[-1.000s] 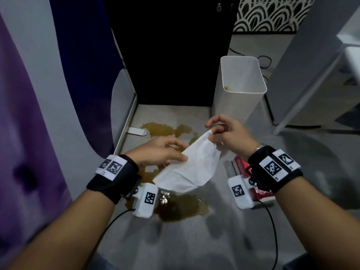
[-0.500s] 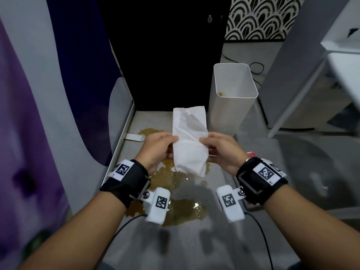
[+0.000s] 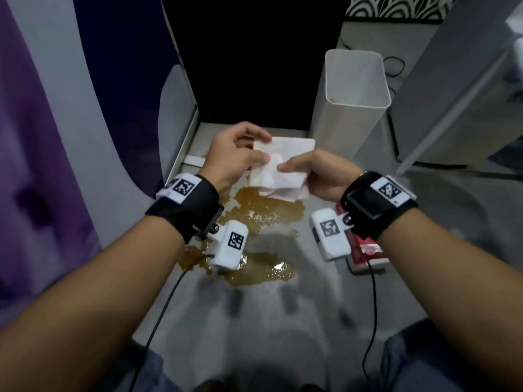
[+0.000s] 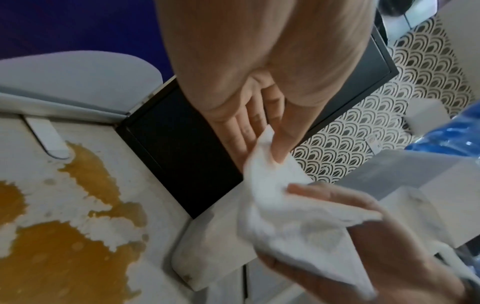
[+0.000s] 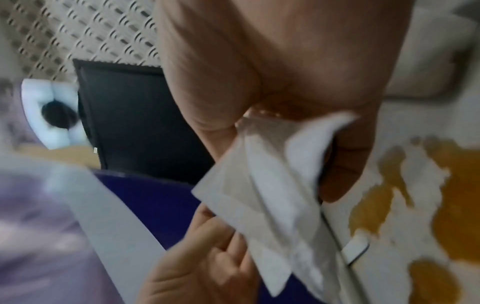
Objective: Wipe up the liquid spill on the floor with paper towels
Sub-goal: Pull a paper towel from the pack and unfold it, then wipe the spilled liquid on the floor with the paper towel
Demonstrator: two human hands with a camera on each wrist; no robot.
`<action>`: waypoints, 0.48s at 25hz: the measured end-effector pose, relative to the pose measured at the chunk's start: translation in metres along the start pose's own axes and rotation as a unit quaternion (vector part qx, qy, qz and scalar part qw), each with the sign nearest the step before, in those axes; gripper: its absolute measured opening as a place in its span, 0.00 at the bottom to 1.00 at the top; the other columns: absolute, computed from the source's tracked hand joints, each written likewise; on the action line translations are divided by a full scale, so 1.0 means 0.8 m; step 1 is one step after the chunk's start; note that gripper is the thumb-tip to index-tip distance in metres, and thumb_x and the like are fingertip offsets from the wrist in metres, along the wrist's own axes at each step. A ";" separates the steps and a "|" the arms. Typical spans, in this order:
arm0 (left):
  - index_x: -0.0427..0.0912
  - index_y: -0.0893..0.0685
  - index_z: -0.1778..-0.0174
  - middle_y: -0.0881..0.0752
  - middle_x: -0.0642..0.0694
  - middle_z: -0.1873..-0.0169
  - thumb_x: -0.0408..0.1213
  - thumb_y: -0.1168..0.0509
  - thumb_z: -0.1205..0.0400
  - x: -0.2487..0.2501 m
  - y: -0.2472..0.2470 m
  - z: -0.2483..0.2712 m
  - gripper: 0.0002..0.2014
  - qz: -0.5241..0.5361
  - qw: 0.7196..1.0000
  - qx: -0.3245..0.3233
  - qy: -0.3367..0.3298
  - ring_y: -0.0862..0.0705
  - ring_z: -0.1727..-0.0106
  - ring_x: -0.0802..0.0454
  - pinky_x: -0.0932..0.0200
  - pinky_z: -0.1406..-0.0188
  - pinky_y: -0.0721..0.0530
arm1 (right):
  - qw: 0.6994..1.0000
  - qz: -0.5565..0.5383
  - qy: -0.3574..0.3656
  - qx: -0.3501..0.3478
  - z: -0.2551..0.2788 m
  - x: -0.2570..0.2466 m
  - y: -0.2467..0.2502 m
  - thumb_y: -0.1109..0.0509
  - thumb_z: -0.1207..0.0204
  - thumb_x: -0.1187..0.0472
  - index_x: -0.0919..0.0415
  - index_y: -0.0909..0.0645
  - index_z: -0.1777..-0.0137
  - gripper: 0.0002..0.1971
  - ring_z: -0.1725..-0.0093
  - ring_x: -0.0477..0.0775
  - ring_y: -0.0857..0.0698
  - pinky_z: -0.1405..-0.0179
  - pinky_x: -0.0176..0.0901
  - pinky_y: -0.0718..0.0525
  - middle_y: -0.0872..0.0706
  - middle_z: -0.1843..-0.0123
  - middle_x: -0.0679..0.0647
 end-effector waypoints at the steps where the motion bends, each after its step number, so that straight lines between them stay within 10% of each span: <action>1: 0.45 0.16 0.42 0.12 0.37 0.47 0.23 0.25 0.27 -0.008 -0.003 -0.002 0.21 -0.009 1.000 -0.012 -0.001 0.12 0.48 0.49 0.51 0.53 0.11 | 0.997 0.066 0.004 0.037 -0.013 0.000 0.016 0.27 0.31 0.73 0.73 0.19 0.34 0.23 0.46 0.66 0.11 0.41 0.61 0.13 0.11 0.41 0.68; 3: 0.49 0.23 0.33 0.13 0.42 0.42 0.30 0.26 0.23 -0.053 -0.001 -0.010 0.24 -0.069 0.997 -0.017 0.042 0.12 0.43 0.50 0.50 0.51 0.11 | 0.940 0.320 0.023 0.119 -0.041 -0.002 0.053 0.28 0.30 0.67 0.73 0.17 0.48 0.12 0.58 0.64 0.13 0.56 0.56 0.12 0.12 0.56 0.67; 6: 0.49 0.19 0.37 0.13 0.48 0.43 0.33 0.30 0.21 -0.109 0.034 -0.007 0.17 -0.190 0.978 0.005 0.090 0.13 0.43 0.50 0.54 0.54 0.13 | 0.748 0.648 0.052 0.131 -0.062 0.033 0.093 0.35 0.21 0.65 0.72 0.18 0.51 0.09 0.57 0.66 0.17 0.64 0.49 0.21 0.17 0.57 0.67; 9: 0.49 0.15 0.43 0.13 0.50 0.47 0.35 0.29 0.22 -0.179 0.070 0.018 0.12 -0.275 0.952 0.019 0.131 0.14 0.43 0.52 0.57 0.45 0.16 | 0.711 0.698 0.070 0.044 -0.063 0.164 0.121 0.39 0.23 0.69 0.63 0.19 0.30 0.22 0.36 0.67 0.16 0.36 0.54 0.18 0.16 0.34 0.66; 12: 0.50 0.15 0.44 0.13 0.52 0.48 0.37 0.29 0.24 -0.272 0.106 0.083 0.13 -0.302 0.927 0.038 0.217 0.14 0.44 0.52 0.58 0.48 0.18 | 0.749 0.663 -0.007 -0.010 -0.039 0.348 0.136 0.45 0.21 0.61 0.66 0.33 0.18 0.30 0.20 0.69 0.30 0.19 0.60 0.34 0.31 0.18 0.66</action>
Point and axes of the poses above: each hand's wrist, its own z-axis away from the middle knuckle, its own y-axis out of the back of the hand, x = y × z, the point moved 8 cm from there along -z, towards the middle knuckle
